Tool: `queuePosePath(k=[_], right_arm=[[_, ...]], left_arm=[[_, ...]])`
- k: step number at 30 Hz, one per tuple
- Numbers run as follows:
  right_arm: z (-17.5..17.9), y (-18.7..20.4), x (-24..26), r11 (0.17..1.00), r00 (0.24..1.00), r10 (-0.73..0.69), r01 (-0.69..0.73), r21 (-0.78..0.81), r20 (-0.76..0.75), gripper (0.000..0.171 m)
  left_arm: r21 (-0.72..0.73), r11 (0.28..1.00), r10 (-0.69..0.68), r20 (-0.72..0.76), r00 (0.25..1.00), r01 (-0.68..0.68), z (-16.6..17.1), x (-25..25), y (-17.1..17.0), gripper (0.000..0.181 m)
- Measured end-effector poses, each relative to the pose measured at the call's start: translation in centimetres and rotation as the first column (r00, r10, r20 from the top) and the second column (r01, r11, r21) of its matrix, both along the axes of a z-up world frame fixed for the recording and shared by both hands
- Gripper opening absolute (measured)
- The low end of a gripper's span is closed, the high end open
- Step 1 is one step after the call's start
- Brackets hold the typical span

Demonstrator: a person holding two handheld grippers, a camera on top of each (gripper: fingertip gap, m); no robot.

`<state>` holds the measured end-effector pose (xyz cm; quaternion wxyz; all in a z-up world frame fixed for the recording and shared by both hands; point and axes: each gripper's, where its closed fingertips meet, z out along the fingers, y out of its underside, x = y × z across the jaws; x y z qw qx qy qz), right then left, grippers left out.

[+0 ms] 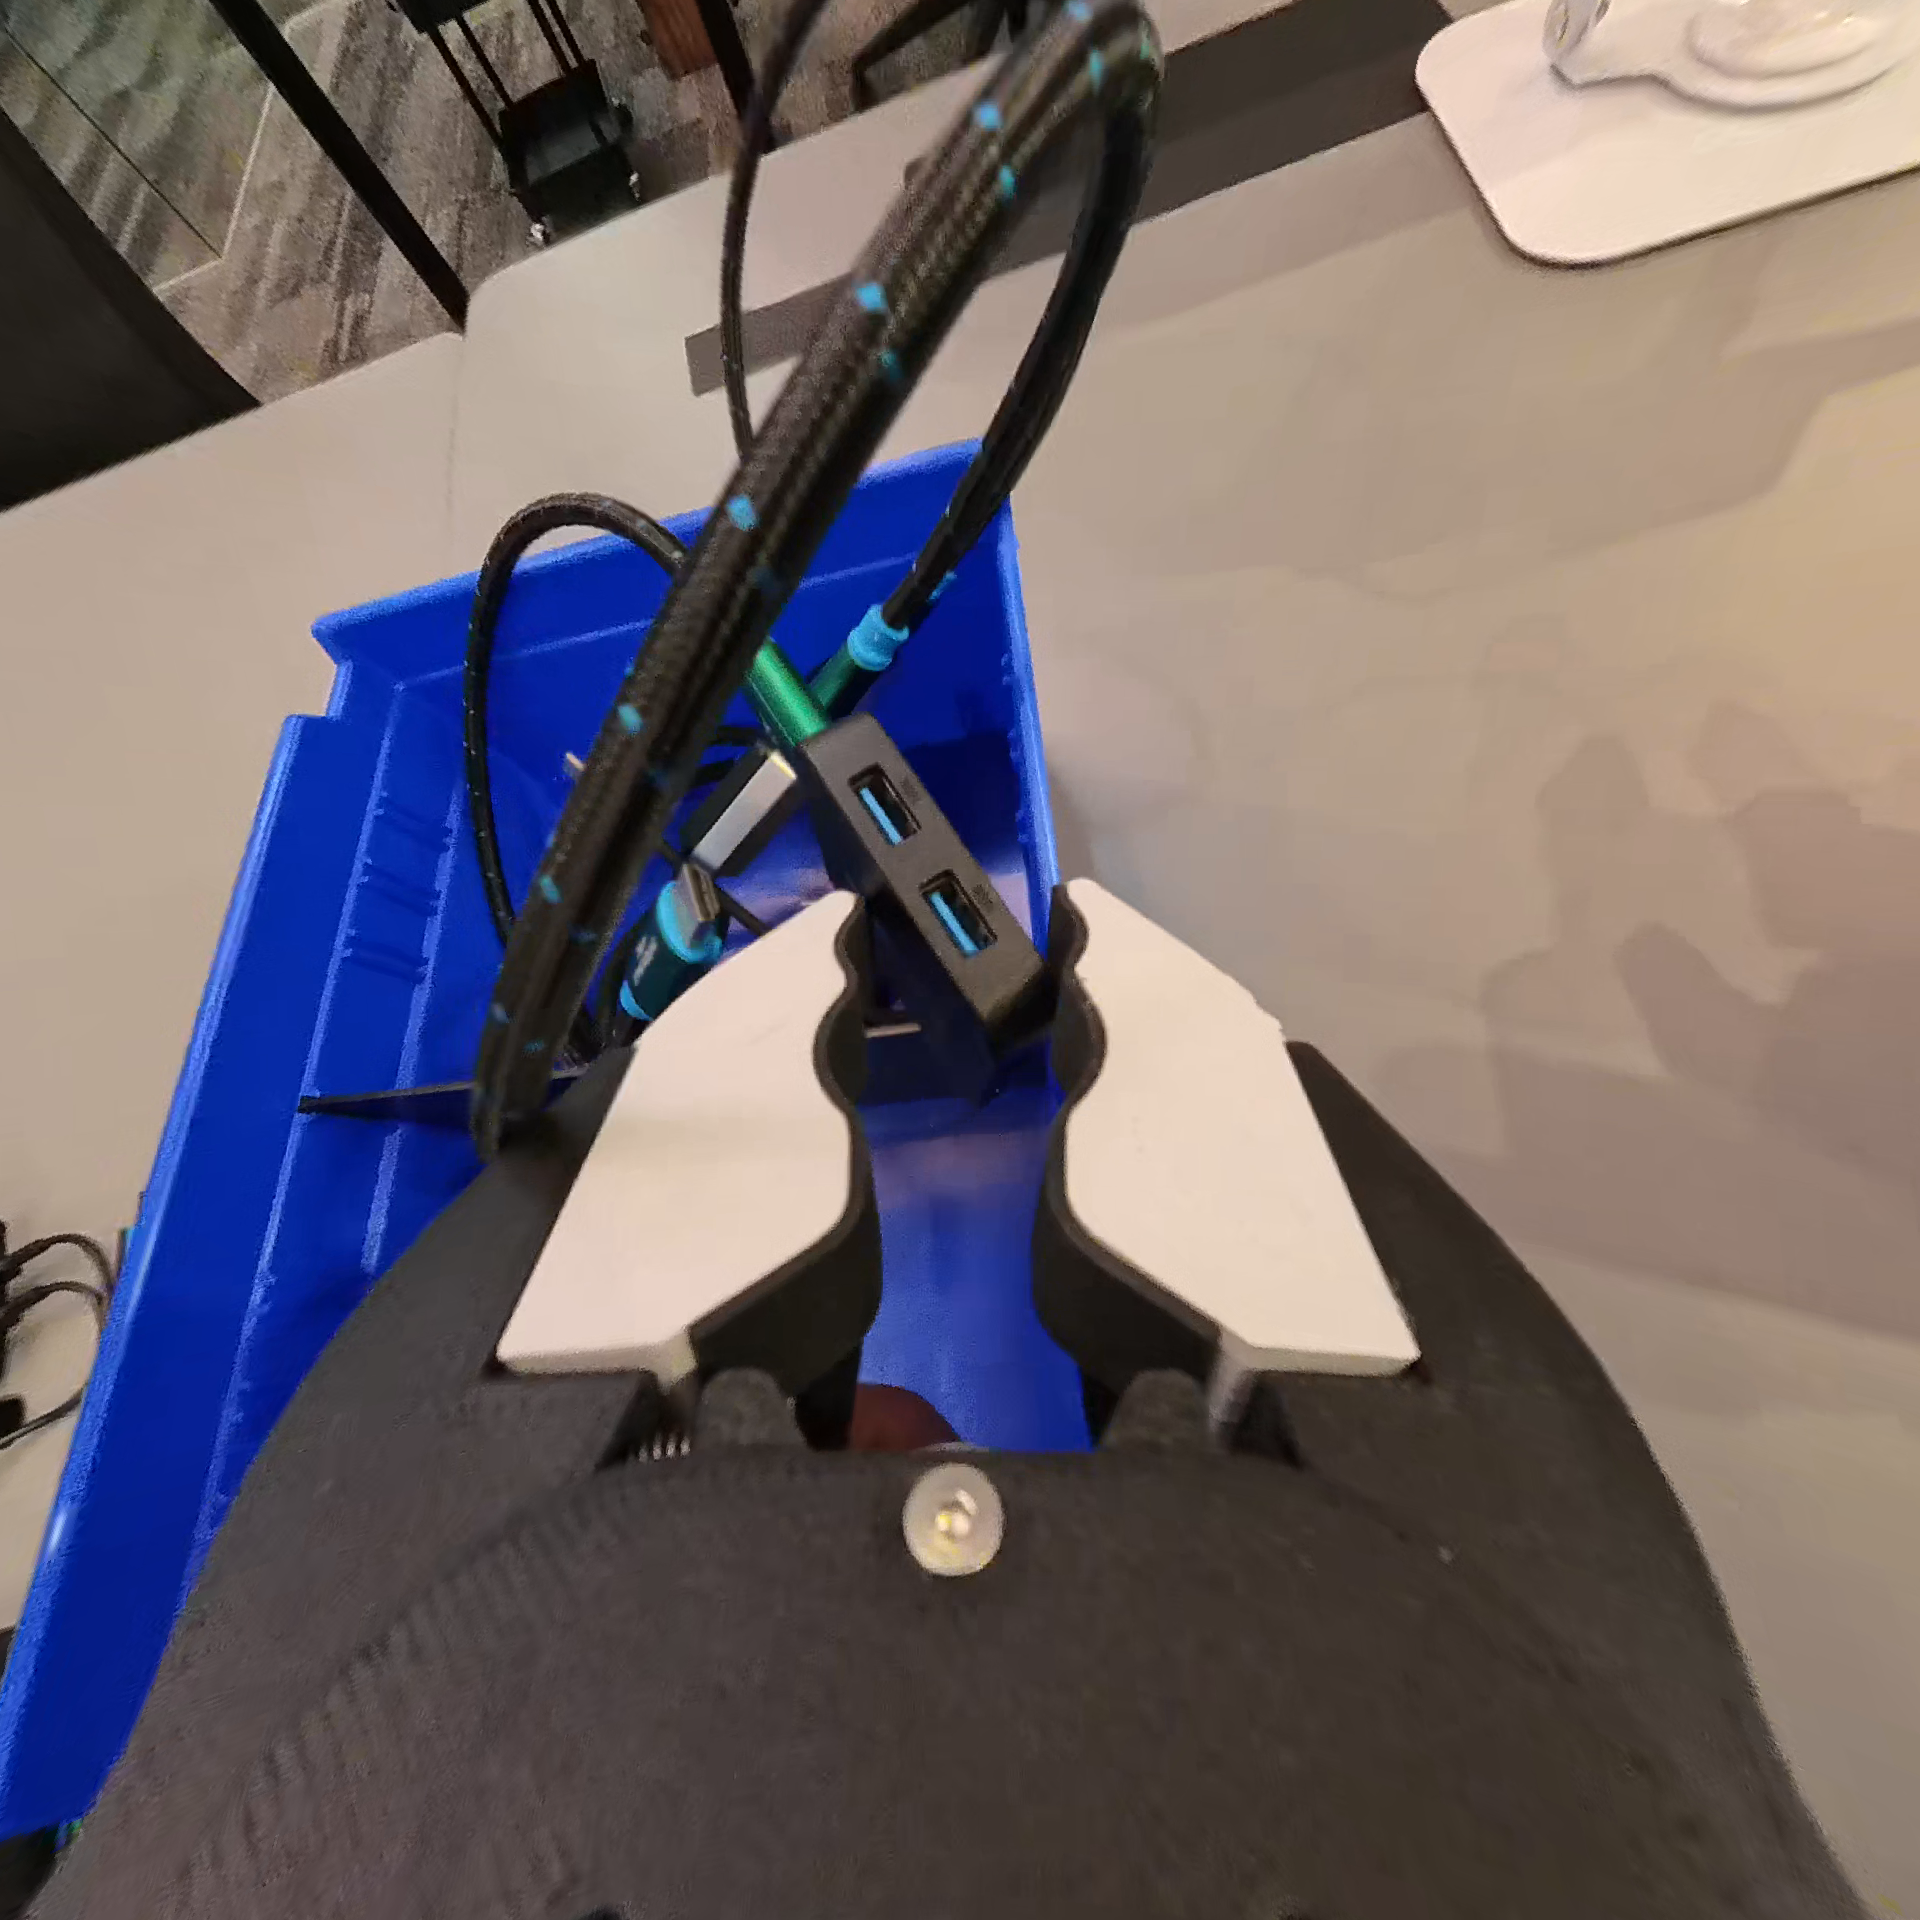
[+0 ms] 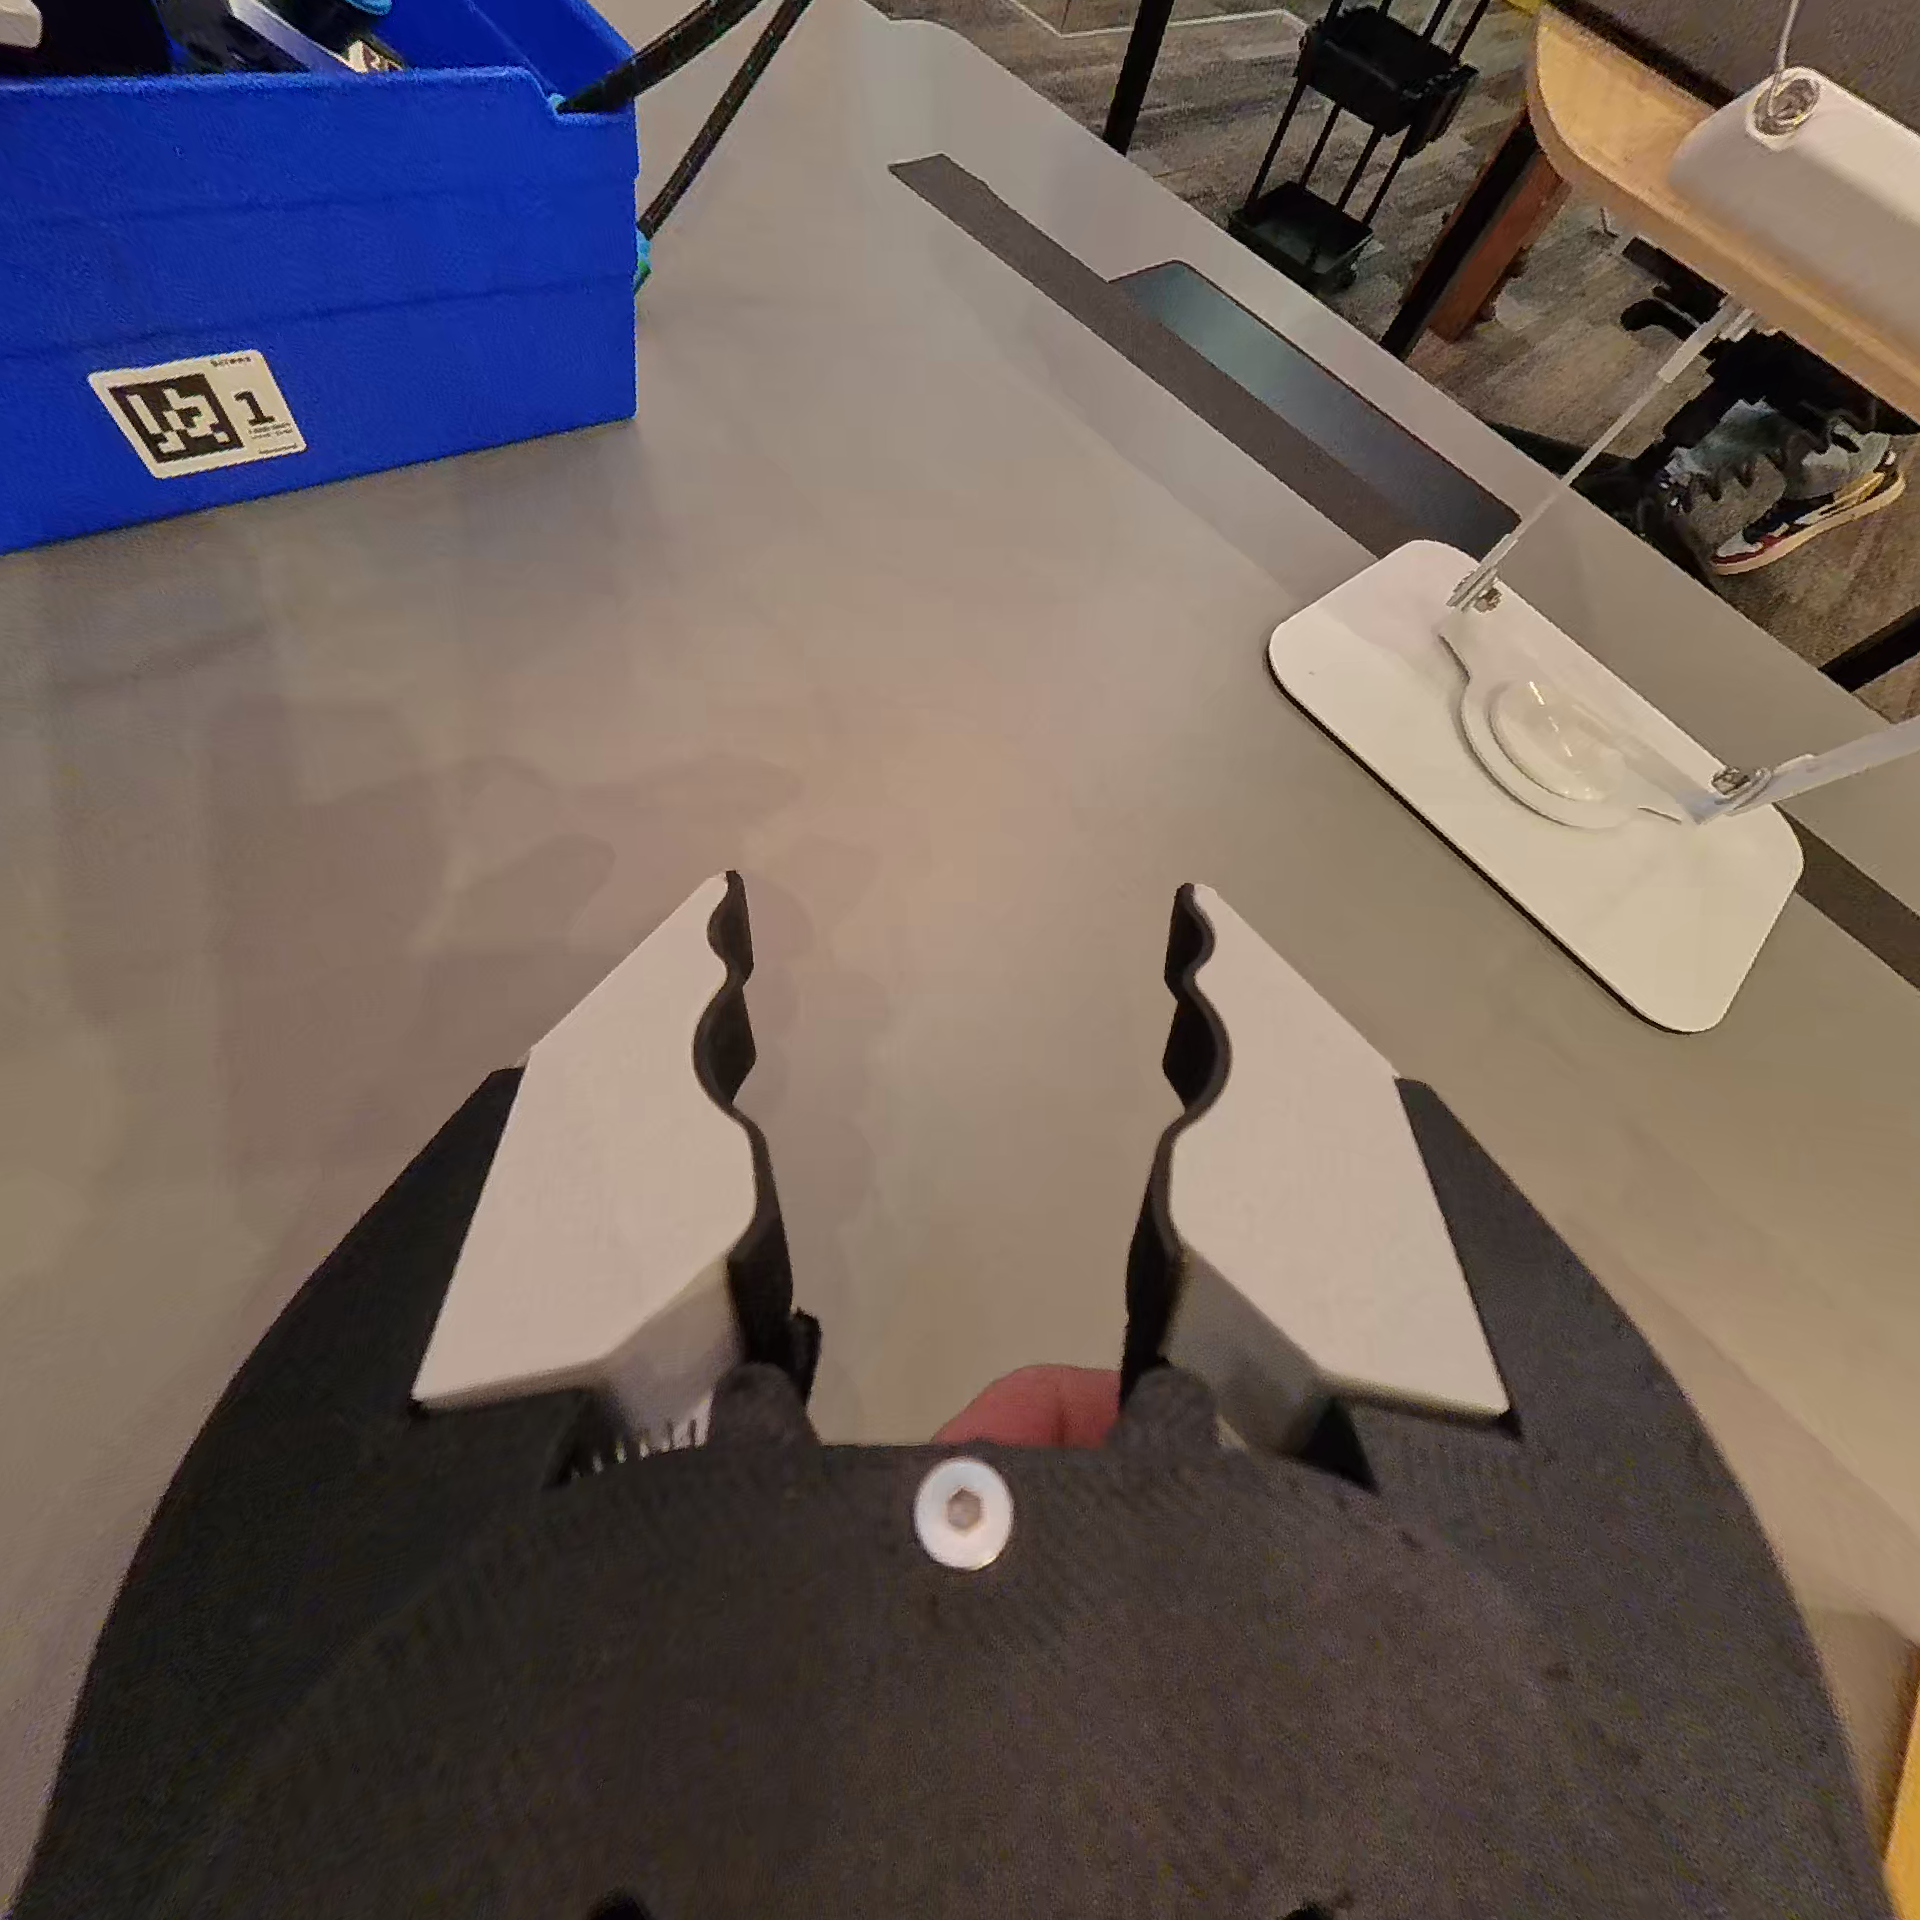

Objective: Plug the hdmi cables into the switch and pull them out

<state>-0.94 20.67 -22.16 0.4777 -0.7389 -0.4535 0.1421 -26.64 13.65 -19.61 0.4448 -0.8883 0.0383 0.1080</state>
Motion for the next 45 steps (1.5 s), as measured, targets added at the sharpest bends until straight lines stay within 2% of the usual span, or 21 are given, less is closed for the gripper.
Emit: queuePosePath(k=[7,11,19,24,32,36,45], right_arm=[[-0.1,-0.1,-0.2,1.000,1.000,0.005,-0.005,-0.003,0.000,0.079],[-0.1,-0.1,-0.4,1.000,1.000,0.008,-0.008,-0.002,0.002,0.079],[-0.1,-0.2,-0.5,1.000,1.000,0.010,-0.010,0.001,0.003,0.079],[-0.1,-0.2,-0.6,1.000,1.000,0.011,-0.011,-0.002,0.001,0.079],[-0.4,-0.4,-0.9,1.000,1.000,0.027,-0.027,-0.008,0.011,0.079],[-0.3,-0.5,-0.9,1.000,0.999,0.030,-0.030,-0.007,0.013,0.079],[-0.5,-0.6,-0.9,0.999,0.999,0.035,-0.035,-0.012,0.018,0.079]], left_arm=[[0.096,0.995,-0.001,0.164,0.986,-0.015,2.6,-1.4,-0.1,0.024],[0.144,0.988,0.044,0.080,0.996,-0.056,4.7,-3.4,-0.6,0.014],[0.192,0.981,0.026,-0.052,0.998,-0.015,8.5,-3.6,-1.1,0.013],[0.138,0.990,-0.022,-0.107,0.994,0.036,9.5,-2.8,-1.7,0.013],[-0.158,0.974,-0.201,-0.284,0.937,0.161,8.8,-1.3,-4.1,0.013],[-0.152,0.967,-0.241,-0.298,0.924,0.204,10.3,-0.8,-4.3,0.013],[-0.053,0.958,-0.287,-0.244,0.926,0.283,16.0,-0.8,-4.9,0.013]])
